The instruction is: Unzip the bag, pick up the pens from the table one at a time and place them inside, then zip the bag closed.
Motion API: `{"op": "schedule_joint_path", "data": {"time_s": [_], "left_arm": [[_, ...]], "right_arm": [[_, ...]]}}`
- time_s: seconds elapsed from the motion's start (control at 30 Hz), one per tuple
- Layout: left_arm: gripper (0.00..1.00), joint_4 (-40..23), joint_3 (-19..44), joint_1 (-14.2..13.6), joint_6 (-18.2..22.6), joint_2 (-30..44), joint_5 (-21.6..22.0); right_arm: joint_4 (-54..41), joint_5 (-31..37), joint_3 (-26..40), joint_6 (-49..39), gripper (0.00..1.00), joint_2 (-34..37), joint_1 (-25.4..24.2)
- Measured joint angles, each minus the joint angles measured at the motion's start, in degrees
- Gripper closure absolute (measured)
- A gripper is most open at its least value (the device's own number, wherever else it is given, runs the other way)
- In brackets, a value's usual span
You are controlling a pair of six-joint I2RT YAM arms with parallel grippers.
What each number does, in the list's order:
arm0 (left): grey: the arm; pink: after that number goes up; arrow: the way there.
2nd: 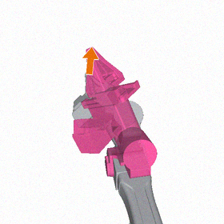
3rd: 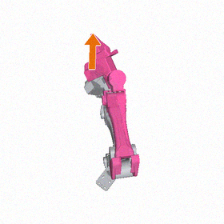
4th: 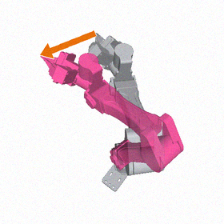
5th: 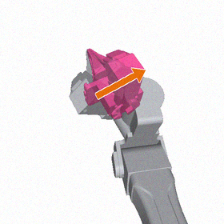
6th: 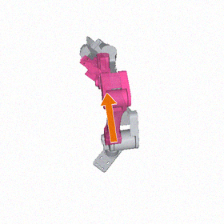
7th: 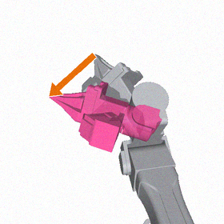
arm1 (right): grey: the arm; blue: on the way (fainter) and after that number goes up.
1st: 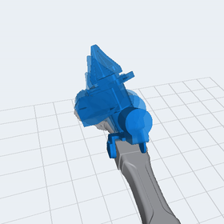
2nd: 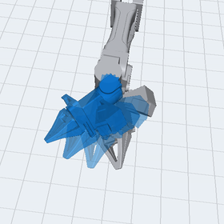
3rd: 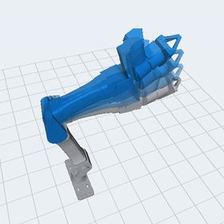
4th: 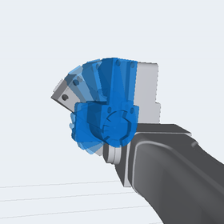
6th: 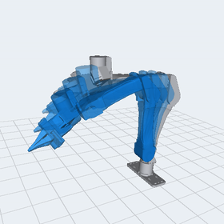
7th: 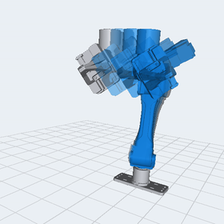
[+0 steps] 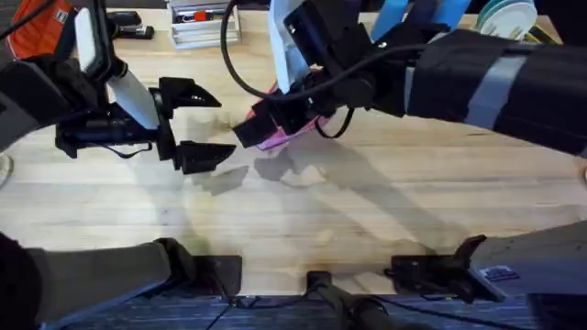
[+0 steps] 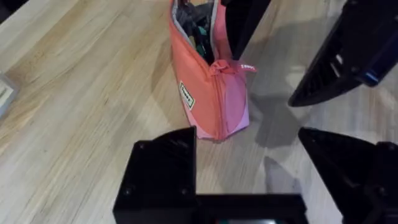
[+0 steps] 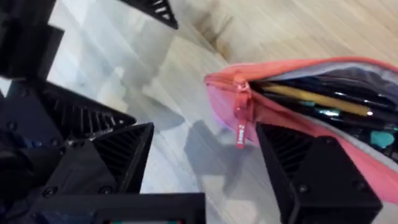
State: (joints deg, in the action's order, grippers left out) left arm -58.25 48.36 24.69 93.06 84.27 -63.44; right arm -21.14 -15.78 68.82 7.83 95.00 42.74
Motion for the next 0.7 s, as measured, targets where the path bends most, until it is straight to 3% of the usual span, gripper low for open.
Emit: {"op": "schedule_joint_path", "data": {"time_s": [0.47, 0.57, 0.7], "left_arm": [[0.008, 1.28, 0.00, 0.00, 0.00, 0.00, 0.00], [0.008, 1.28, 0.00, 0.00, 0.00, 0.00, 0.00], [0.008, 1.30, 0.00, 0.00, 0.00, 0.00, 0.00]], "right_arm": [[4.81, 2.16, 0.00, 1.63, 0.006, 3.46, 0.37], [5.75, 2.53, -0.02, 1.67, 0.127, 4.13, 0.37], [6.05, 3.09, -0.02, 1.84, 0.421, 4.13, 0.31]]}}
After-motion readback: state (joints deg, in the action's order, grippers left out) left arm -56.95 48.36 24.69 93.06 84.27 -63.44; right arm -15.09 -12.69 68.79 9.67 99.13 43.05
